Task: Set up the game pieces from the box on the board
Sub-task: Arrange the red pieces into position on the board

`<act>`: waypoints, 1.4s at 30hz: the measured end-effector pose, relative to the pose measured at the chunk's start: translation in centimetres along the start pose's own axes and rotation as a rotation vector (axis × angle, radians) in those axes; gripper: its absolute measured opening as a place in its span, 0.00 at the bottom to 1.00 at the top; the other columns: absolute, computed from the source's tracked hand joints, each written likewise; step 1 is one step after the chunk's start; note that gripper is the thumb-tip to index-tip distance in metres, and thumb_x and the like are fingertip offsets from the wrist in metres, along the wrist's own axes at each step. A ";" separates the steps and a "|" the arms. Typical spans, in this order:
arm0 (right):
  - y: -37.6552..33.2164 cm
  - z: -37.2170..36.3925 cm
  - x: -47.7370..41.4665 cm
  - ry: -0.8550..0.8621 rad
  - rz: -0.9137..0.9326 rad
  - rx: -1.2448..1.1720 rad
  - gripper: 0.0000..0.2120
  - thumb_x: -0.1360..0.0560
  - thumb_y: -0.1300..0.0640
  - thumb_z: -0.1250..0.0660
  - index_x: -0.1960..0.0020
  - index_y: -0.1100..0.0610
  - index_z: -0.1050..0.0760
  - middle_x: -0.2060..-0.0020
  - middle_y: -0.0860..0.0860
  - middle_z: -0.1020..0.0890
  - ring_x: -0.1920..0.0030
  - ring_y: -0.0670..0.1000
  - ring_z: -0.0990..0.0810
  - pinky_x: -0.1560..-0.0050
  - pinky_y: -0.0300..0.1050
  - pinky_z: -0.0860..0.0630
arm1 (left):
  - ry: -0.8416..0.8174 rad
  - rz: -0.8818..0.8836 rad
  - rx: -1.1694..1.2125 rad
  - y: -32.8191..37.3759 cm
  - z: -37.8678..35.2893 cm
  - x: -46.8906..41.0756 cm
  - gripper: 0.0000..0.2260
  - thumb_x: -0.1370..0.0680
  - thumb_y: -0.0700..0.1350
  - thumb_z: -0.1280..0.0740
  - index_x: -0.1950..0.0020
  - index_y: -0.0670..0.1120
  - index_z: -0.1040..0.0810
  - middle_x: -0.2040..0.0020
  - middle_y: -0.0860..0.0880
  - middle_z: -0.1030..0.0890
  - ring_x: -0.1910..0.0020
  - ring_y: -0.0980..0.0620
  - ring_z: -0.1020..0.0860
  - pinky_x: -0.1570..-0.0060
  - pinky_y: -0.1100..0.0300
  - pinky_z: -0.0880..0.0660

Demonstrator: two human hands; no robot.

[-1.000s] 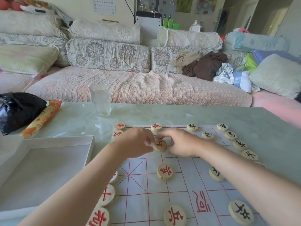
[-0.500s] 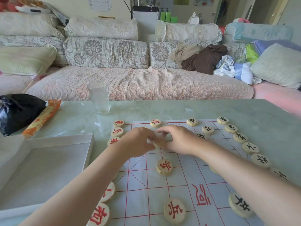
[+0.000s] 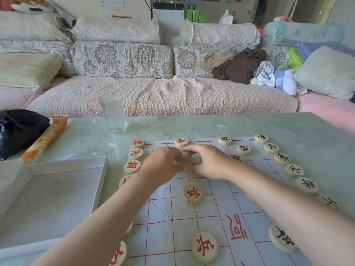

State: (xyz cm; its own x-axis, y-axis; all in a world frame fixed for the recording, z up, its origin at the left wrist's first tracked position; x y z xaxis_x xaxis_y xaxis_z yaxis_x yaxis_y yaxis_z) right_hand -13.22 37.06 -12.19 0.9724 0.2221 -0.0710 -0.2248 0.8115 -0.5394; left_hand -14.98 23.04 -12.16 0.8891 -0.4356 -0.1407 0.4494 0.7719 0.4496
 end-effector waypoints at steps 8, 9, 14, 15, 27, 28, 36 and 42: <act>-0.4 0.7 0.9 -0.005 -0.050 0.055 0.29 0.26 0.48 0.29 0.27 0.42 0.33 0.40 0.42 0.27 0.51 0.39 0.27 0.54 0.29 0.36 | -0.040 -0.005 -0.018 0.3 0.3 0.4 0.22 0.28 0.46 0.26 0.35 0.48 0.24 0.42 0.51 0.20 0.43 0.51 0.22 0.43 0.57 0.26; -0.8 1.1 1.3 0.002 -0.042 0.051 0.27 0.26 0.48 0.29 0.28 0.42 0.32 0.42 0.42 0.27 0.54 0.37 0.28 0.55 0.29 0.37 | -0.044 -0.004 -0.021 0.3 0.6 0.5 0.22 0.28 0.46 0.26 0.35 0.48 0.24 0.42 0.51 0.20 0.44 0.51 0.23 0.44 0.59 0.26; -3.6 2.3 3.3 -0.083 -0.011 0.145 0.14 0.26 0.60 0.35 0.44 0.45 0.23 0.46 0.43 0.20 0.43 0.47 0.22 0.41 0.43 0.26 | -0.048 -0.026 -0.047 1.5 2.2 2.5 0.13 0.28 0.46 0.27 0.45 0.51 0.22 0.52 0.53 0.23 0.54 0.53 0.25 0.54 0.61 0.28; -4.1 2.1 4.0 -0.152 -0.018 0.186 0.15 0.26 0.61 0.36 0.44 0.45 0.22 0.44 0.43 0.20 0.41 0.47 0.23 0.40 0.42 0.27 | -0.073 -0.020 -0.053 1.7 2.2 3.2 0.11 0.28 0.47 0.28 0.46 0.51 0.22 0.53 0.53 0.23 0.54 0.53 0.25 0.54 0.61 0.27; -5.5 -1.2 9.0 -0.289 0.090 0.401 0.30 0.24 0.64 0.36 0.29 0.37 0.33 0.31 0.42 0.28 0.34 0.50 0.25 0.41 0.48 0.25 | -0.338 0.172 -0.088 3.8 2.2 10.3 0.20 0.25 0.51 0.32 0.33 0.53 0.27 0.41 0.57 0.21 0.45 0.54 0.24 0.50 0.64 0.30; -5.6 -1.2 9.0 -0.263 0.103 0.399 0.27 0.22 0.60 0.36 0.29 0.39 0.33 0.32 0.43 0.27 0.35 0.50 0.24 0.42 0.48 0.25 | -0.330 0.186 -0.070 4.0 2.3 10.6 0.21 0.25 0.51 0.31 0.32 0.53 0.28 0.40 0.57 0.21 0.45 0.55 0.24 0.51 0.65 0.31; -5.1 -1.1 9.1 -0.223 0.061 0.443 0.27 0.22 0.45 0.38 0.24 0.45 0.38 0.26 0.47 0.35 0.33 0.55 0.26 0.40 0.52 0.26 | -0.188 0.270 0.065 4.1 2.8 10.7 0.19 0.25 0.51 0.30 0.35 0.55 0.26 0.42 0.60 0.22 0.50 0.58 0.22 0.62 0.71 0.32; -4.7 -0.7 8.9 -0.201 0.074 0.364 0.26 0.24 0.48 0.35 0.27 0.42 0.33 0.32 0.45 0.26 0.34 0.51 0.26 0.40 0.48 0.27 | -0.216 0.263 0.096 3.9 0.8 10.5 0.17 0.26 0.47 0.29 0.37 0.51 0.24 0.42 0.54 0.21 0.50 0.53 0.23 0.59 0.68 0.28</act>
State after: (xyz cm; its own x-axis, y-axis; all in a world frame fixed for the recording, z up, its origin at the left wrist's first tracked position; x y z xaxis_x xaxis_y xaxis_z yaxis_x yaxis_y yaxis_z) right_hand -3.42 34.82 -10.90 0.9293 0.3590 0.0862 -0.3362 0.9194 -0.2043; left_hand -3.97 21.08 -11.15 0.9297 -0.3236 0.1757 0.1884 0.8280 0.5281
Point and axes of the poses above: each hand's wrist, its own x-axis away from the middle knuckle, its own z-axis out of the back of the hand, y = z × x, the point moved 6 cm from there along -x, towards the middle knuckle
